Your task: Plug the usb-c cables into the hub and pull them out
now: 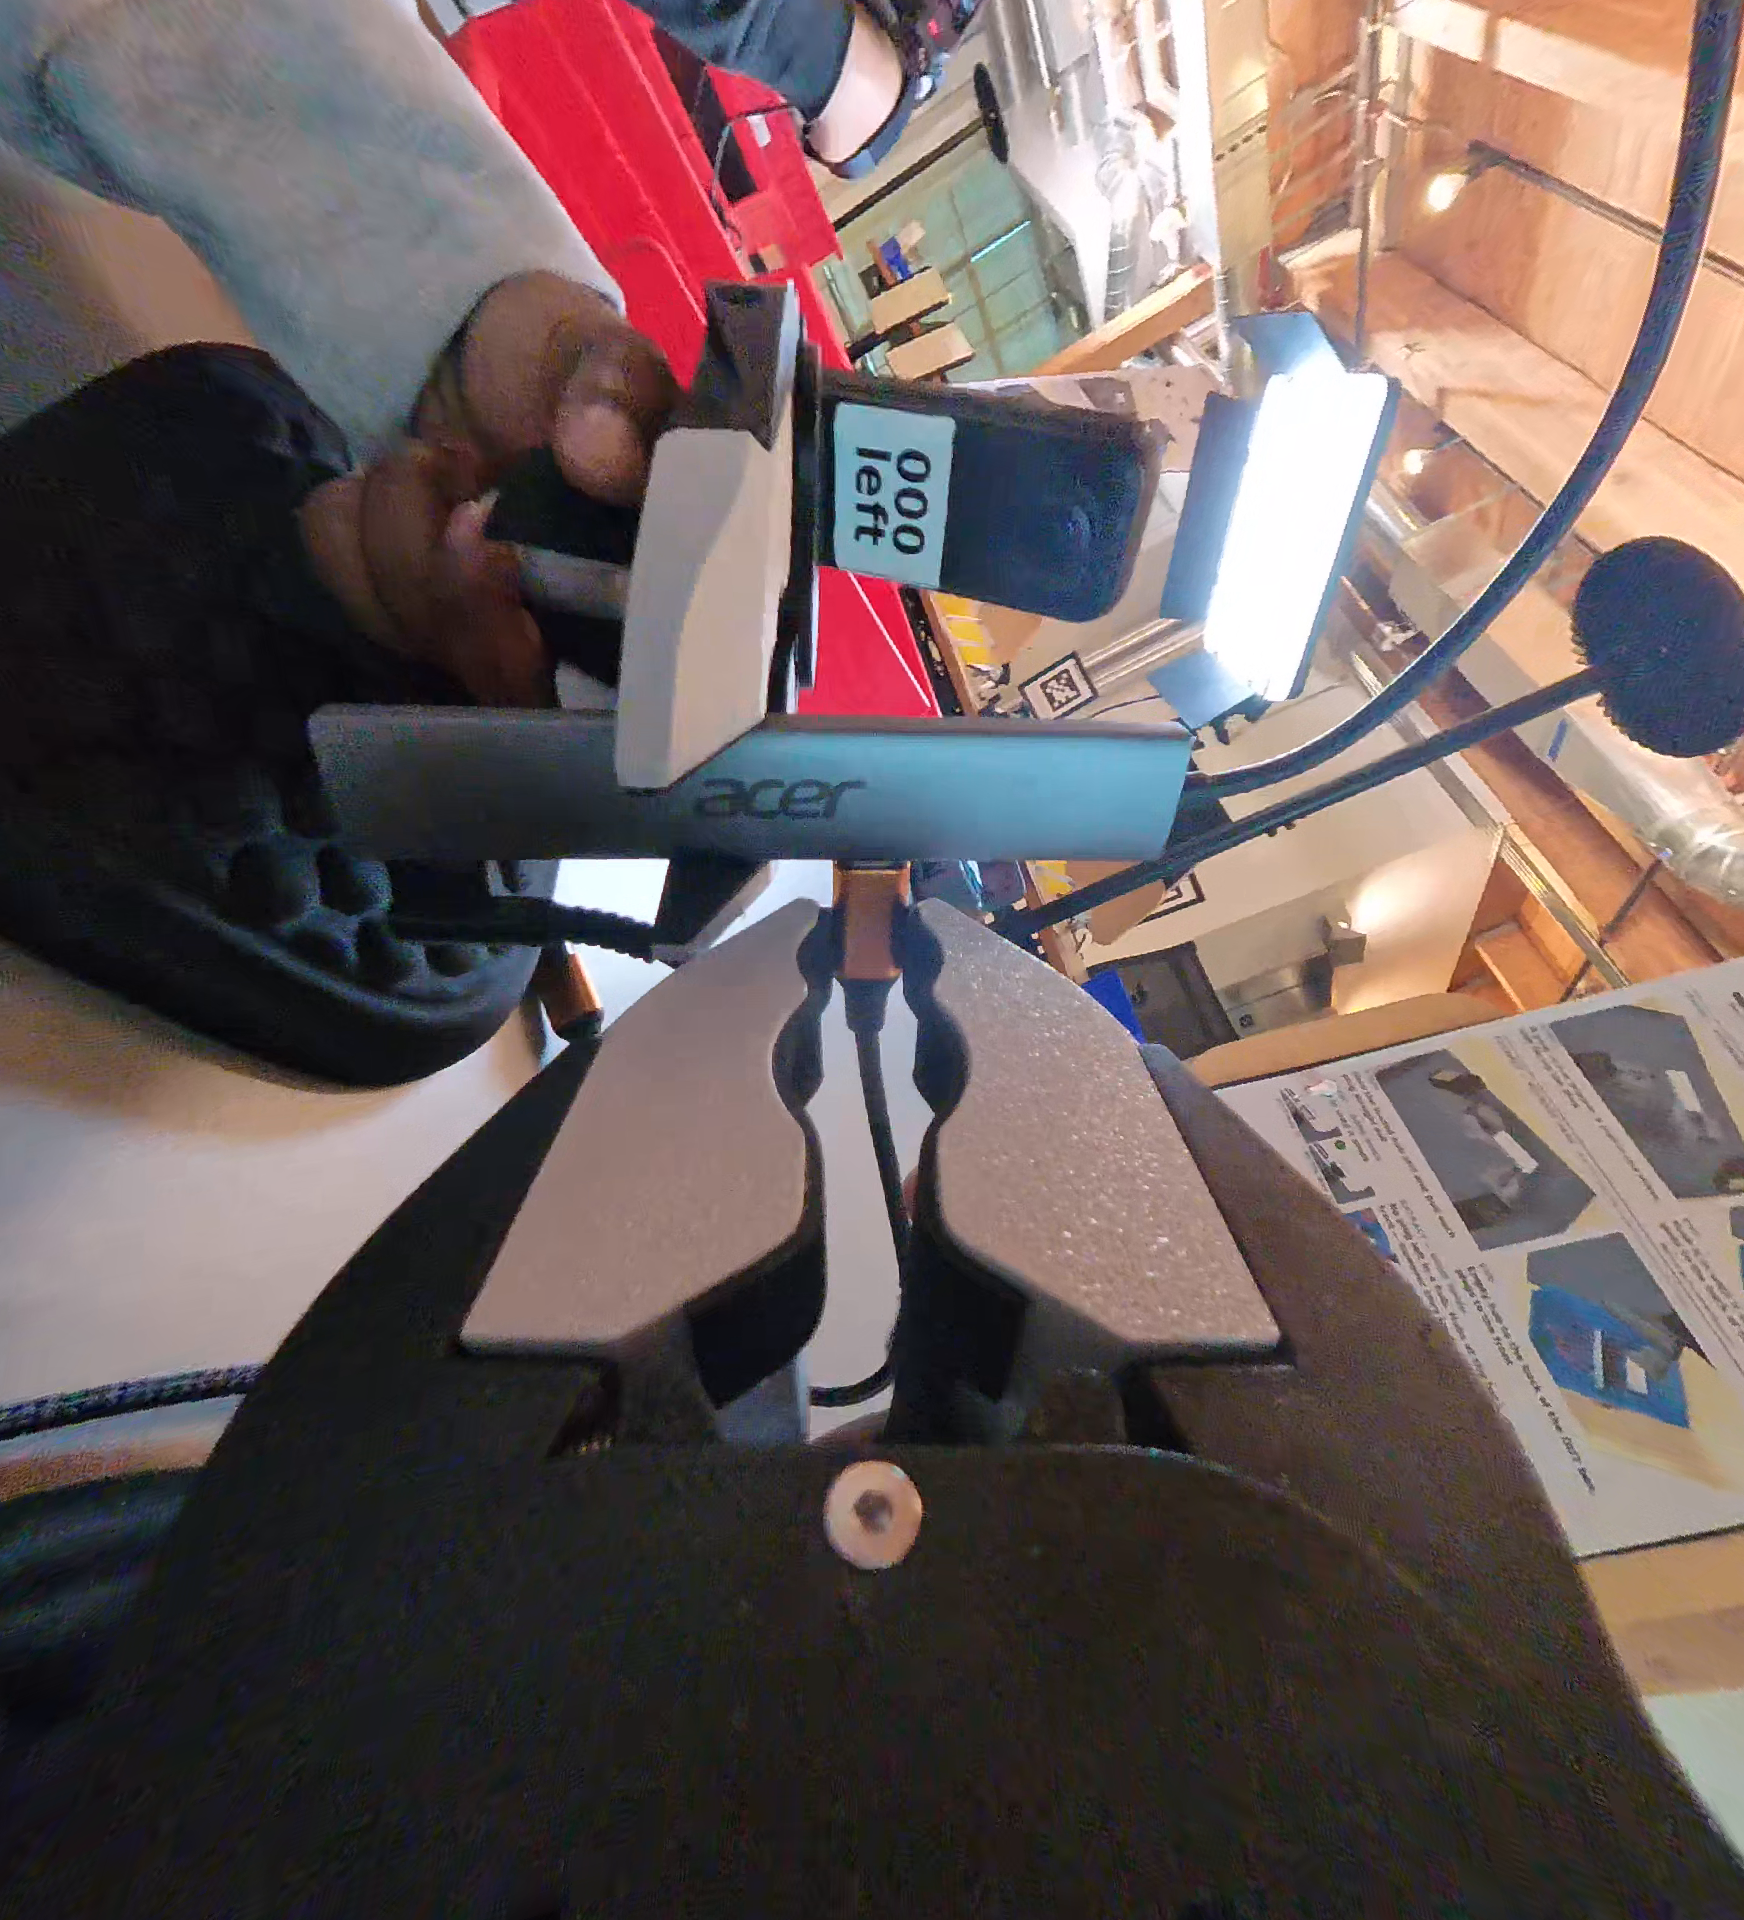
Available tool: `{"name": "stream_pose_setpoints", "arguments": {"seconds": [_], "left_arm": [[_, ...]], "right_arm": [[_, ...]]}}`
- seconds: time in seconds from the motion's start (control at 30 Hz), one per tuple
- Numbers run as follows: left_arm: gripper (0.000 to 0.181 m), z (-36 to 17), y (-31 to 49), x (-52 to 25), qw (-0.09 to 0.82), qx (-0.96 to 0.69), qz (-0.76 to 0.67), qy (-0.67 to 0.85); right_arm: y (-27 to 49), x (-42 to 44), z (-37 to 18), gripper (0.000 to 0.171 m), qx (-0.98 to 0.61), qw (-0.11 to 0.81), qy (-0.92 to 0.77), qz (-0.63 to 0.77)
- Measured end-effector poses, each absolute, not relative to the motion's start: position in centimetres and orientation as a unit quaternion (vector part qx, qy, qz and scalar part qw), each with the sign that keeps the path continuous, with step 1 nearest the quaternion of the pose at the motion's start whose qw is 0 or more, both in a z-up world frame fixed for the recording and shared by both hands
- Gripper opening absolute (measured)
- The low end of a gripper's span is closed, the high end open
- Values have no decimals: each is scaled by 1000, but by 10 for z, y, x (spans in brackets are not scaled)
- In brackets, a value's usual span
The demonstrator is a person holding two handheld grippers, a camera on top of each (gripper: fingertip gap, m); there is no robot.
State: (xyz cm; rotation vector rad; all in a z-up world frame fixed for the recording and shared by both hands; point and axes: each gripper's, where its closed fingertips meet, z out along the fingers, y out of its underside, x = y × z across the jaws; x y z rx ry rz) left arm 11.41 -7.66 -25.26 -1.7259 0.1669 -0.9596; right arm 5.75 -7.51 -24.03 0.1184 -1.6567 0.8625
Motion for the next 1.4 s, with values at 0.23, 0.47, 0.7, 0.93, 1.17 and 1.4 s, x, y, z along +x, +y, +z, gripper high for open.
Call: {"name": "stream_pose_setpoints", "arguments": {"seconds": [0.23,0.47,0.7,0.93,1.17,1.4], "left_arm": [[24,-250,-79,105,605,-711,-352,68],[24,-245,-82,93,656,-697,-285,53],[26,-224,-97,86,709,-625,-322,48],[25,-210,-109,83,735,-575,-355,46],[24,-209,-110,91,727,-570,-376,65],[24,-213,-107,94,712,-583,-386,71]], "right_arm": [[-77,52,-241,13,25,596,-705,385],[-78,39,-251,12,-167,462,-722,487],[-89,32,-235,10,-186,506,-698,471],[-94,26,-222,7,-44,634,-706,313],[-97,35,-214,8,-84,543,-731,404],[-91,62,-216,40,-17,374,-794,478]]}}
